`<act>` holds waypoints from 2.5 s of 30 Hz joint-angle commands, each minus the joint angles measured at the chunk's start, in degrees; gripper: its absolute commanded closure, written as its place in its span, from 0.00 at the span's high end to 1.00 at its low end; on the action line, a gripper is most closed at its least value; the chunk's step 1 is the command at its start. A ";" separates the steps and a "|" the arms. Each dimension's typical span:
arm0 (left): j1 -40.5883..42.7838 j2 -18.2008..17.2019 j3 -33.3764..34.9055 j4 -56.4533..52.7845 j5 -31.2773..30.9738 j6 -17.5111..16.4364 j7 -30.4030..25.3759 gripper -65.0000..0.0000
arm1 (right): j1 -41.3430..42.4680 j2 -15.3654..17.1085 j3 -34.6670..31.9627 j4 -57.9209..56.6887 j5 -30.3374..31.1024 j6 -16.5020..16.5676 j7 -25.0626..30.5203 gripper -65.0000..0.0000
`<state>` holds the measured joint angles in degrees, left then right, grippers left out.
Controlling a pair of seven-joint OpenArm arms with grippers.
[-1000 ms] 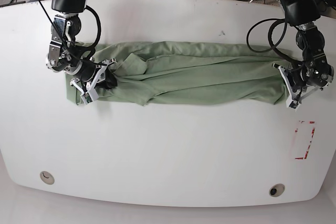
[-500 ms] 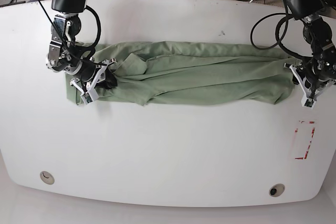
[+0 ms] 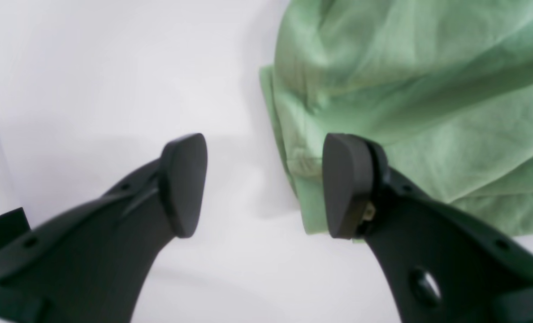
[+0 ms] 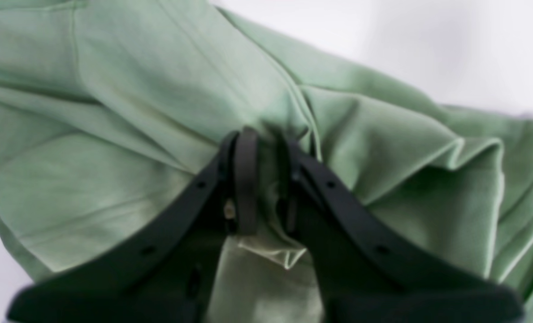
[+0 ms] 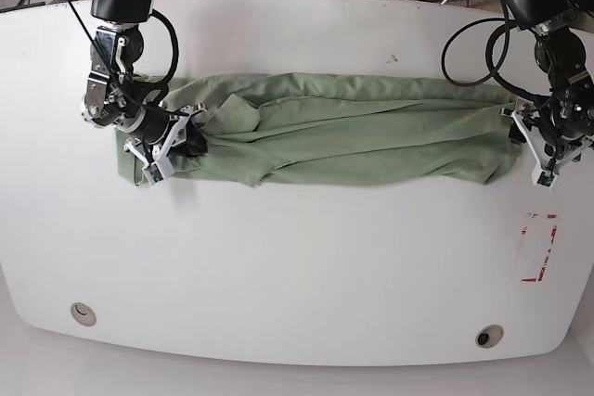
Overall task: Layout the t-shirt on the table in an organized manner, then fold the t-shirt properly
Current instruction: 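Move the open left gripper inward along the strip's end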
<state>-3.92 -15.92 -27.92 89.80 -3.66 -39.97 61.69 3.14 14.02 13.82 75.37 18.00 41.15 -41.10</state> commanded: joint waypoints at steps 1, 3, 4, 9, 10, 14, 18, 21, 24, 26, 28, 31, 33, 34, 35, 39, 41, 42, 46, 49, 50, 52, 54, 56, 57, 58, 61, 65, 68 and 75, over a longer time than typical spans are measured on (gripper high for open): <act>-0.96 -1.09 -0.96 1.06 -0.25 -0.03 -0.37 0.63 | -0.10 0.62 0.11 -0.08 -4.07 -1.15 -3.95 0.13; -0.96 -1.09 -1.92 1.15 -1.04 -0.03 -0.37 0.68 | -0.10 0.62 0.11 -0.08 -4.07 -1.15 -3.95 0.13; -0.87 -1.09 -2.45 1.15 -2.19 -0.03 -0.37 0.73 | -0.10 0.62 0.11 -0.08 -4.07 -1.15 -3.95 0.13; -0.16 -1.62 -3.07 1.15 -9.22 -0.03 1.21 0.88 | -0.10 0.62 0.11 -0.08 -4.07 -1.15 -3.95 0.13; 0.01 -1.62 -3.07 1.23 -10.45 -0.03 1.83 0.90 | -0.10 0.62 0.11 -0.08 -4.07 -1.15 -3.95 0.13; 0.10 -2.58 -3.07 1.23 -13.09 -0.03 3.32 0.95 | -0.10 0.62 0.11 -0.08 -4.07 -1.15 -3.95 0.13; 0.10 -3.20 -3.15 0.62 -15.28 -0.03 3.67 0.96 | -0.10 0.62 0.11 -0.08 -4.07 -1.15 -3.95 0.13; 0.01 -3.20 -4.12 -0.61 -16.25 -0.03 3.76 0.96 | -0.10 0.62 0.11 -0.08 -4.07 -1.15 -3.95 0.13; 0.01 -3.29 -6.76 -3.78 -17.75 -0.03 3.85 0.96 | -0.10 0.62 0.11 -0.08 -4.07 -1.15 -3.95 0.13; -0.08 -3.64 -7.73 -6.24 -18.54 -0.03 3.85 0.96 | -0.10 0.62 0.02 -0.08 -4.07 -1.15 -3.95 0.13; -0.16 -4.69 -8.17 -7.91 -19.24 -0.03 3.85 0.96 | -0.10 0.53 0.02 -0.08 -4.07 -1.15 -3.95 0.13; -0.16 -6.10 -8.17 -11.07 -21.26 -0.03 3.85 0.96 | -0.10 0.53 -0.07 -0.16 -4.07 -1.15 -3.95 0.13; -0.16 -6.45 -8.17 -12.39 -22.67 -0.03 3.85 0.96 | -0.10 0.53 -0.07 -0.25 -4.07 -1.15 -3.95 0.13; -0.16 -6.54 -8.17 -13.10 -23.46 -0.03 3.85 0.96 | -0.10 0.53 -0.07 -0.25 -4.07 -1.15 -3.95 0.13; -0.16 -6.63 -8.17 -13.54 -23.90 -0.03 3.85 0.96 | -0.10 0.53 -0.07 -0.25 -4.07 -1.15 -3.95 0.13; -0.16 -6.63 -8.08 -15.29 -25.22 -0.03 3.85 0.96 | -0.10 0.53 -0.07 -0.25 -4.07 -1.15 -3.95 0.13; -0.16 -6.45 -7.99 -16.26 -25.75 -0.03 3.85 0.96 | -0.10 0.53 -0.15 -0.25 -4.07 -1.15 -3.95 0.13; -0.16 -6.36 -7.99 -16.79 -26.10 -0.03 3.76 0.96 | -0.10 0.53 -0.15 -0.25 -4.07 -1.15 -3.95 0.13; -1.40 -6.19 -7.55 -18.81 -26.98 -0.03 3.76 0.96 | -0.10 0.53 -0.15 -0.16 -4.07 -1.15 -3.95 0.13; -2.45 -6.10 -5.79 -21.10 -27.50 -0.03 3.76 0.96 | -0.10 0.53 -0.15 -0.16 -4.07 -1.15 -3.95 0.13; -2.63 -6.10 -5.18 -21.71 -28.03 -0.03 3.76 0.96 | -0.10 0.53 -0.15 -0.16 -4.07 -1.15 -3.95 0.13; -2.89 -5.84 -4.21 -22.50 -29.09 -0.03 3.67 0.96 | -0.10 0.53 -0.15 -0.16 -4.07 -1.15 -3.95 0.13; -2.89 -5.04 -3.59 -22.68 -30.32 -0.03 3.67 0.95 | -0.10 0.53 -0.15 -0.16 -4.07 -1.15 -3.95 0.13; -2.89 -4.43 -3.24 -22.41 -31.02 -0.03 3.67 0.95 | -0.10 0.53 -0.15 -0.08 -4.07 -1.15 -3.95 0.13; -2.89 -4.17 -2.89 -22.41 -31.28 -0.03 3.67 0.95 | -0.10 0.53 -0.15 -0.08 -4.07 -1.15 -3.95 0.13; -2.89 -3.73 -2.28 -22.33 -31.81 -0.03 3.76 0.95 | -0.19 0.53 -0.15 -0.08 -4.07 -1.15 -3.95 0.13; -2.98 -3.29 -0.61 -22.33 -32.34 -0.03 3.76 0.95 | -0.19 0.53 -0.15 -0.08 -4.07 -1.15 -3.95 0.13; -2.98 -2.41 0.27 -22.33 -32.34 -0.03 3.76 0.95 | -0.19 0.53 -0.15 -0.08 -4.07 -1.15 -3.95 0.13; -2.98 -1.88 0.36 -22.33 -32.25 -0.03 3.76 0.88 | -0.19 0.53 -0.15 -0.08 -4.07 -1.15 -3.95 0.13; -2.98 -1.26 1.94 -22.33 -32.08 -0.03 3.76 0.52 | -0.19 0.53 0.02 -0.08 -4.07 -1.15 -3.95 0.13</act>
<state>-6.98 -17.15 -26.46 67.48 -37.32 -40.14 63.02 3.14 13.96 13.78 75.33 17.98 40.97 -41.10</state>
